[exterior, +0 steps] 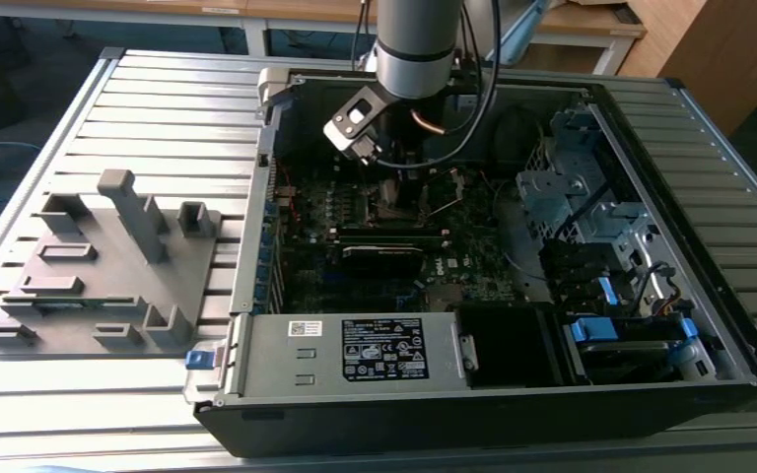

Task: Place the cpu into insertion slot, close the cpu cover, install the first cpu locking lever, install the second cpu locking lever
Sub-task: 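Place the cpu into insertion slot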

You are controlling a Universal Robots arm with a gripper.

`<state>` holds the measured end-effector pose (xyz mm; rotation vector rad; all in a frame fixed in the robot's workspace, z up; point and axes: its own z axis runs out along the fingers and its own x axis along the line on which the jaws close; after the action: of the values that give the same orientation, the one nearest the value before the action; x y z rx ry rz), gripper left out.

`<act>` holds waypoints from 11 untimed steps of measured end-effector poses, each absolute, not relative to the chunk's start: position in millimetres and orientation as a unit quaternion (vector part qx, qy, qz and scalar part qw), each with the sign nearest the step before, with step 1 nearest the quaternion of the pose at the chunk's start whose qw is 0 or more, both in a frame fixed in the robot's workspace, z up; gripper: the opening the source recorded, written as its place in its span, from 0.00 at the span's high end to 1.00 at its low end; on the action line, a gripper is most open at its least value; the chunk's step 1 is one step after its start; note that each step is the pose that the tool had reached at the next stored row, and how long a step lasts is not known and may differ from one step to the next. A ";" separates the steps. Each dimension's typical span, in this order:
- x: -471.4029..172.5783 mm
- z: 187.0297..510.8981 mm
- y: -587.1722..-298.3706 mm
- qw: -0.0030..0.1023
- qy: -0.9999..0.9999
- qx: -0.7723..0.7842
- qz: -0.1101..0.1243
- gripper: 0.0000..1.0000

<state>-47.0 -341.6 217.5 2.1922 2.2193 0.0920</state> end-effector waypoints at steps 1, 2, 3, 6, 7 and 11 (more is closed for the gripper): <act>-47.0 216.3 -341.6 0.010 0.711 0.702 0.029 0.46; -47.0 215.0 -341.6 0.010 0.711 0.702 0.030 0.46; -47.0 213.7 -341.6 0.010 0.711 0.702 0.029 0.46; -47.0 210.4 -341.6 0.010 0.711 0.702 0.029 0.46; -47.0 209.5 -341.6 0.010 0.711 0.702 0.030 0.46; -49.1 207.4 -341.6 0.011 0.711 0.702 0.029 0.46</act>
<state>-49.1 -341.6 207.4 2.1912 2.2184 0.0899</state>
